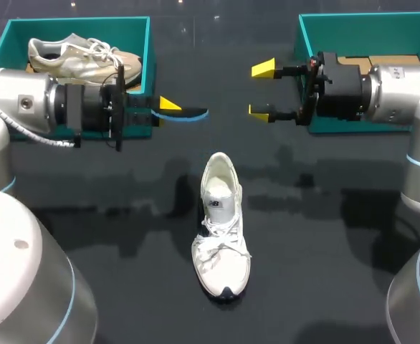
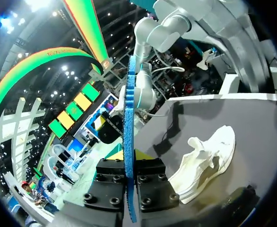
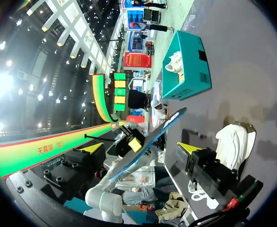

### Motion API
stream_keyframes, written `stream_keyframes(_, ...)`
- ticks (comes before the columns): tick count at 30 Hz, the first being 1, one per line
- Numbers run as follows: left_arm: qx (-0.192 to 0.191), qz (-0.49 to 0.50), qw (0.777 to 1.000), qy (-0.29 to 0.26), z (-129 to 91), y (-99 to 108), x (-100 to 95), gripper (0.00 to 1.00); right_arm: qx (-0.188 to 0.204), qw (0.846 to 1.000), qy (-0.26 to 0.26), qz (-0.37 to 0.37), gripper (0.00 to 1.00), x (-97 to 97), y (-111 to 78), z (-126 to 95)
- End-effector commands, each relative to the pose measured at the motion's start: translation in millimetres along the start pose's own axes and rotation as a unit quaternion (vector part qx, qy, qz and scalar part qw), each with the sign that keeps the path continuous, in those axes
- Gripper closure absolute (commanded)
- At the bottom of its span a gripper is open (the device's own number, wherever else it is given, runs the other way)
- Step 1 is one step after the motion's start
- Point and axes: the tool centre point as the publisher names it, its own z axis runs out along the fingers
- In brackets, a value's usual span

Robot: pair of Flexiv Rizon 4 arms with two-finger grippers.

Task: Take the shoe out of the shoebox, open the shoe tongue, remove and reinsert the insole, then place the shoe into the shoebox

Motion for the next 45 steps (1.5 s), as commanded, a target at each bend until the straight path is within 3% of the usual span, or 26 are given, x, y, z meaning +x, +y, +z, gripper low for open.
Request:
stream_keyframes(1, 0.057, -0.318, 0.935, 0.147, -0.8, 3.9, -6.5, 1.0, 0.0, 1.0, -0.001, 0.001, 0.0, 0.0, -0.6, 0.7)
stream_keyframes(10, 0.057, -0.318, 0.935, 0.147, -0.8, 3.9, -6.5, 1.0, 0.0, 1.0, -0.001, 0.001, 0.0, 0.0, -0.6, 0.7)
stream_keyframes(15, 0.066, -0.403, 0.901, 0.145, 8.0, -0.5, -13.7, 1.0, 0.0, 1.0, -0.001, 0.001, 0.0, 0.0, -0.6, 0.7)
stream_keyframes(28, 0.072, -0.621, 0.771, 0.12, 7.5, -3.0, -11.0, 1.0, 0.0, 1.0, -0.001, 0.001, 0.0, 0.0, -0.6, 0.7)
stream_keyframes(32, 0.072, -0.654, 0.745, 0.11, 7.1, -2.1, -12.7, 1.0, 0.0, 1.0, -0.001, 0.001, 0.0, 0.0, -0.6, 0.7)
stream_keyframes(38, 0.077, -0.729, 0.674, 0.09, 7.8, 1.9, -20.8, 1.0, 0.0, 1.0, -0.001, 0.001, 0.0, 0.0, -0.6, 0.7)
stream_keyframes(41, 0.066, -0.766, 0.633, 0.087, 9.7, 7.6, -23.7, 1.0, 0.0, 1.0, -0.001, 0.001, 0.0, 0.0, -0.6, 0.7)
stream_keyframes(45, 0.046, -0.791, 0.602, 0.096, 13.6, 14.2, -21.7, 1.0, 0.0, 1.0, -0.001, 0.001, 0.0, 0.0, -0.6, 0.7)
